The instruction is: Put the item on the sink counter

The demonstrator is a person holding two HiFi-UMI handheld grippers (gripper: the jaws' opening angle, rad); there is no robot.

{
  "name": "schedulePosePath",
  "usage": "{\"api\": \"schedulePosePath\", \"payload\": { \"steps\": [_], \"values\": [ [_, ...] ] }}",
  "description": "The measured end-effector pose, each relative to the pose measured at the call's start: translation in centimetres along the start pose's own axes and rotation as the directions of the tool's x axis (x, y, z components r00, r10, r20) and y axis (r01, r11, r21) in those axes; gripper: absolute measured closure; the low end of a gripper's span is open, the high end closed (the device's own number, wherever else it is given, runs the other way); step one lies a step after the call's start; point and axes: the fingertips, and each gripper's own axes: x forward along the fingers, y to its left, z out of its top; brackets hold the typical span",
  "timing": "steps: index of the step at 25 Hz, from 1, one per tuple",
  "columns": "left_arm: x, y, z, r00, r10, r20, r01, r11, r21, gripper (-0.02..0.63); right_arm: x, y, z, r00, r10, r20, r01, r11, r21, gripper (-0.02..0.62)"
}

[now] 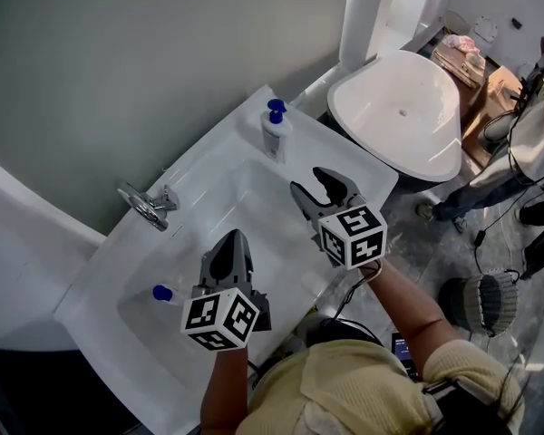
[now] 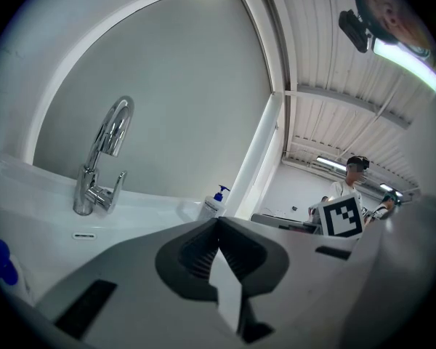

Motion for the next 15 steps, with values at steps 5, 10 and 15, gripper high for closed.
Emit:
{"api": "schedulePosePath", "payload": {
  "steps": [5,10,15],
  "values": [
    [-1.0,-0.8,-0.2,1.0,-0.021,-0.015,0.022,1.0,0.02,0.569,-2.2,1.1,-0.2,1.0,-0.013,-0.002,0.013,1.0,0.001,0.388],
    [-2.2,-1.8,-0.5,0.998,-0.051,-0.027,0.052,0.998,0.029,0.569,-4.6,2.1,-0.3,1.0,-0.027,0.011,0.026,1.0,0.006,0.403],
    [-3.5,-2.9,-1.0,0.997,-0.07,-0.039,0.072,0.996,0.048,0.569,-7.1,2.8,-0.1,0.998,-0.053,0.037,0.052,0.999,0.016,0.435]
  ]
}}
